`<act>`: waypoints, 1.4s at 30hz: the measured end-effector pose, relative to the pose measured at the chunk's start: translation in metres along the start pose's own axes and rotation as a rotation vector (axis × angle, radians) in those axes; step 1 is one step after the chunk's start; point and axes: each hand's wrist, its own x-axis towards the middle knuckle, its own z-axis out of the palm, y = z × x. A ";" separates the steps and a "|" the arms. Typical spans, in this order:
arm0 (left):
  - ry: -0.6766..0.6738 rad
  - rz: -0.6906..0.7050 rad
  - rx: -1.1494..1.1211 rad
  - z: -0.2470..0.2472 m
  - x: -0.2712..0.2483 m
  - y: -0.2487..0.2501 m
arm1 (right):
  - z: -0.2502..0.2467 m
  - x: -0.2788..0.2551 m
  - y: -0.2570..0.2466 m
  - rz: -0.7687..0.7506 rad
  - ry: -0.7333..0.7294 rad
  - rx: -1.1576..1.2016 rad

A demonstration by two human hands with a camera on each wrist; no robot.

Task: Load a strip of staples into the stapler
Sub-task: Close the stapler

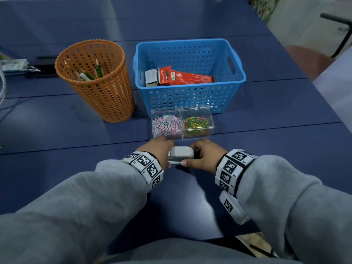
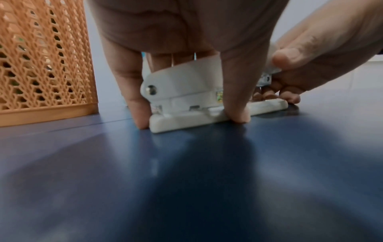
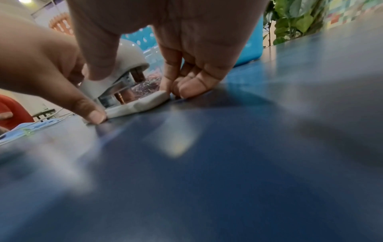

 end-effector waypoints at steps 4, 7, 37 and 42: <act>0.006 -0.005 0.003 0.001 -0.002 0.000 | 0.002 -0.002 0.001 0.002 -0.006 0.017; -0.019 0.003 0.020 -0.004 -0.002 0.000 | -0.002 -0.002 -0.003 -0.020 -0.065 -0.088; 0.695 0.070 -0.479 -0.141 -0.020 0.004 | -0.180 0.007 -0.049 -0.194 0.288 0.564; 0.587 -0.130 -0.645 -0.115 -0.048 -0.052 | -0.195 0.031 -0.058 -0.084 0.364 0.539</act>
